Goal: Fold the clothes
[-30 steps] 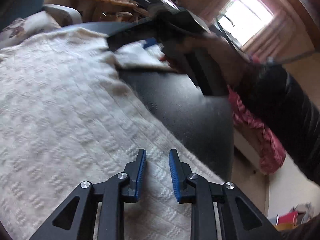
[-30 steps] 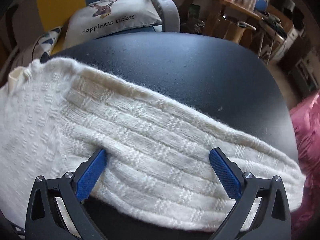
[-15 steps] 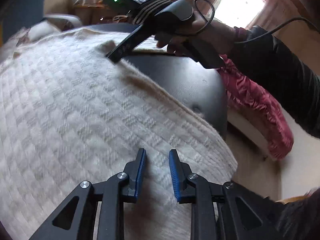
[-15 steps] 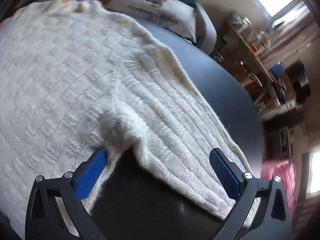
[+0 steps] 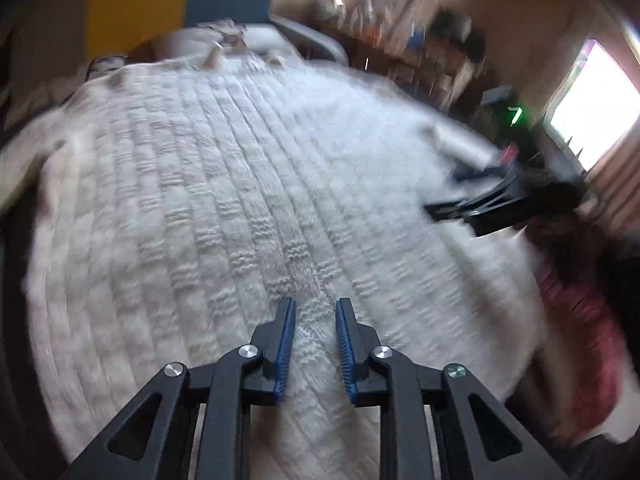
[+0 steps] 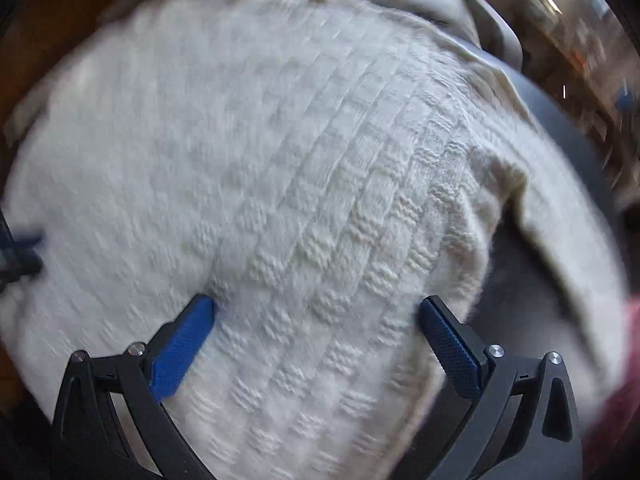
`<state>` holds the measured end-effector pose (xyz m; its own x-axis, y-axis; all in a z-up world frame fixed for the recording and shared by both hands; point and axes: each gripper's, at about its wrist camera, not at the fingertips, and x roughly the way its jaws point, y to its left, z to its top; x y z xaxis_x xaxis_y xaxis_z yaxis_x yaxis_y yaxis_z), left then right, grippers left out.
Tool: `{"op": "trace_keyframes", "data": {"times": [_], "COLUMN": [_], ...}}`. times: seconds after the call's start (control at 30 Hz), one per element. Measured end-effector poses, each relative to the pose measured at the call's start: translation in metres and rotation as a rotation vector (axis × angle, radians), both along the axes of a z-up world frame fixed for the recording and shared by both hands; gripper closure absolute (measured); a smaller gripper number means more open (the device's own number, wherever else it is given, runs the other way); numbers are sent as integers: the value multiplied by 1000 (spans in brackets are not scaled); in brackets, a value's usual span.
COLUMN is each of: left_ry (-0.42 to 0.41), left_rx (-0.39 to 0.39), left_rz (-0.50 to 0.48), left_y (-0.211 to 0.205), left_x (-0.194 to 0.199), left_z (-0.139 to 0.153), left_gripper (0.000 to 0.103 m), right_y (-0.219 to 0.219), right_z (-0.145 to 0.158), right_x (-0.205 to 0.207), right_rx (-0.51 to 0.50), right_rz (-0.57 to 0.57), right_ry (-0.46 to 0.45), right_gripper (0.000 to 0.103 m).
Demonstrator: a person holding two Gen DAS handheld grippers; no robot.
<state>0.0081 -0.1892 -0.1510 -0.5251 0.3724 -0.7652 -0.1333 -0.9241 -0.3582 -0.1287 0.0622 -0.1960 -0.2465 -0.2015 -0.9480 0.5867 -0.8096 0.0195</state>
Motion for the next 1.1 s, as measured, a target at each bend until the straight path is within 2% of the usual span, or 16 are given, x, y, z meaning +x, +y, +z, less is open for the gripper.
{"op": "trace_keyframes", "data": {"times": [0.07, 0.1, 0.17, 0.23, 0.3, 0.4, 0.53, 0.7, 0.8, 0.87, 0.9, 1.0, 1.1], "left_ry": [39, 49, 50, 35, 12, -32, -58, -93, -102, -111, -115, -53, 4], "left_rx": [60, 68, 58, 38, 25, 61, 161, 252, 303, 315, 295, 259, 187], "left_rz": [30, 47, 96, 163, 230, 288, 273, 254, 285, 309, 309, 301, 316], "left_y": [-17, -29, -54, -80, -101, -132, -141, -135, -137, -134, -128, -108, -96], "left_x": [15, 22, 37, 55, 74, 102, 120, 115, 114, 110, 107, 108, 118], "left_z": [11, 15, 18, 17, 11, 2, -8, -24, -27, -28, -26, -6, 21], "left_gripper": [79, 79, 78, 77, 76, 74, 69, 67, 66, 76, 99, 98, 99], "right_y": [10, 11, 9, 1, -8, -16, -15, -11, -14, -14, -16, -24, -24], "right_z": [11, 18, 34, 39, 38, 21, 5, 7, 7, 10, 10, 9, 9], "right_x": [5, 13, 45, 76, 107, 129, 140, 146, 143, 149, 149, 155, 156], "right_rx": [-8, -25, -99, -123, -101, -57, -43, -35, -27, -24, -19, 3, 4], "right_rz": [-76, -76, -8, 54, 97, 118, 93, 62, 57, 55, 59, 74, 73], "right_ry": [16, 26, 27, 28, 44, 48, 34, 40, 50, 54, 62, 94, 108], "right_gripper": [0, 0, 0, 0, 0, 0, 0, 0, 0, 0, 0, 0, 0]}}
